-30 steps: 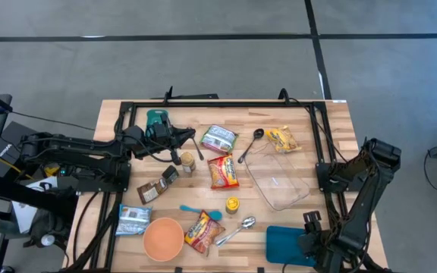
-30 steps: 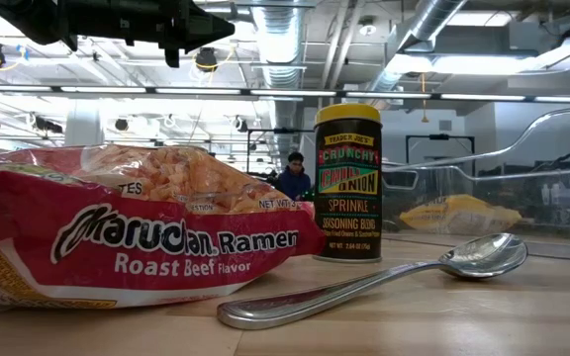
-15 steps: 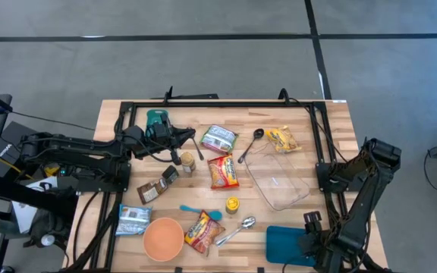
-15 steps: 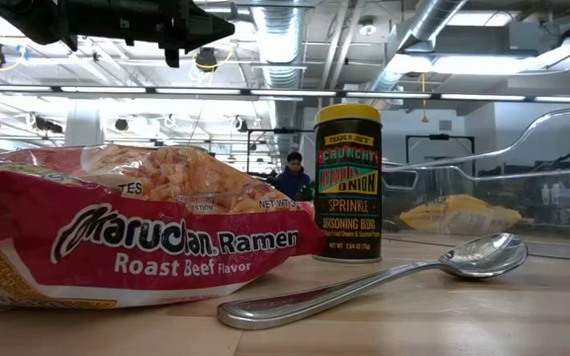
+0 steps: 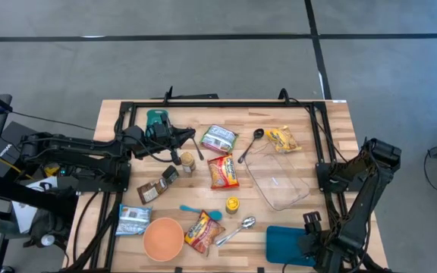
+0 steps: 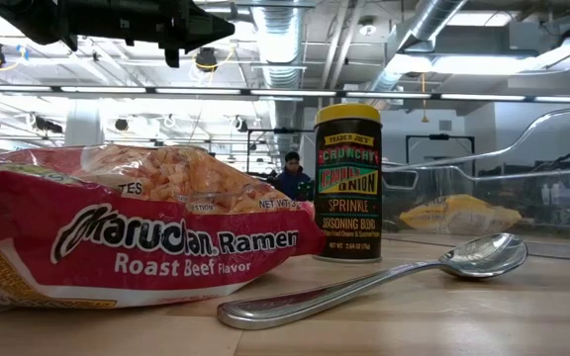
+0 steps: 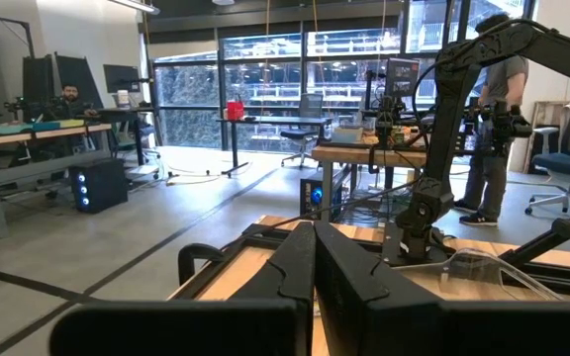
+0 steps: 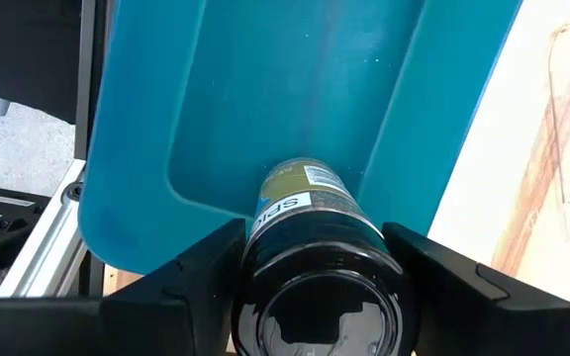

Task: Pick & Place Food Item
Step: Put the black spice bottle into the blue bin

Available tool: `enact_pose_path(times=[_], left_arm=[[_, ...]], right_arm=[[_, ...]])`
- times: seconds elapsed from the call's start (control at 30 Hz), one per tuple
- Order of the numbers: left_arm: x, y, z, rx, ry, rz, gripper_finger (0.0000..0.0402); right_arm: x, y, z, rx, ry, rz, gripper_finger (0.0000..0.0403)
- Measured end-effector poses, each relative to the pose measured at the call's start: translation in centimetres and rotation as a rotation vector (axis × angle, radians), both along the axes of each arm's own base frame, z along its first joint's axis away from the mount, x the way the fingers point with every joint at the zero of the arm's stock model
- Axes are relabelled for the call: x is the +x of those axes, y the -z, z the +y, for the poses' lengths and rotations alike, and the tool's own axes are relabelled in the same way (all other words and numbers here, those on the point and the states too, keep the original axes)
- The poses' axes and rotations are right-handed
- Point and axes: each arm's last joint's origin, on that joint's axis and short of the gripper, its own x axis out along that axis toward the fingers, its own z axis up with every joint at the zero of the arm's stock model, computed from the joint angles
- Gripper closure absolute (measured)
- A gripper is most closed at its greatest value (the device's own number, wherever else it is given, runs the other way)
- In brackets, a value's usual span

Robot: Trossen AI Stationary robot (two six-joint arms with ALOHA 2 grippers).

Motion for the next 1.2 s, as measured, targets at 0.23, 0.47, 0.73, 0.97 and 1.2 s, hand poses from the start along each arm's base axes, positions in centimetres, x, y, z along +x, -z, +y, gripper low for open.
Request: enact_pose_path(times=[0.23,0.47,0.73,0.97,1.2], left_arm=[[0.0,0.0,0.0,0.0,0.0,0.0,0.0402],[0.0,0.0,0.0,0.0,0.0,0.0,0.0402],[0.0,0.0,0.0,0.0,0.0,0.0,0.0402],[0.0,0.0,-0.01,0.0,0.001,0.0,0.0402],[0.0,0.0,-0.01,0.0,0.001,0.0,0.0402]], right_arm=[[-0.01,0.0,-0.01,-0.001,0.0,0.001,0.0176],[0.0,0.0,-0.02,-0.002,0.002,0.001,0.0157],[0.0,0.0,-0.02,-0.001,0.003,0.001,0.0153],[-0.06,0.01,-0.16,-0.017,0.002,0.006,0.0152],[-0.01,0.0,-0.26,-0.023,0.003,0.006,0.0152]])
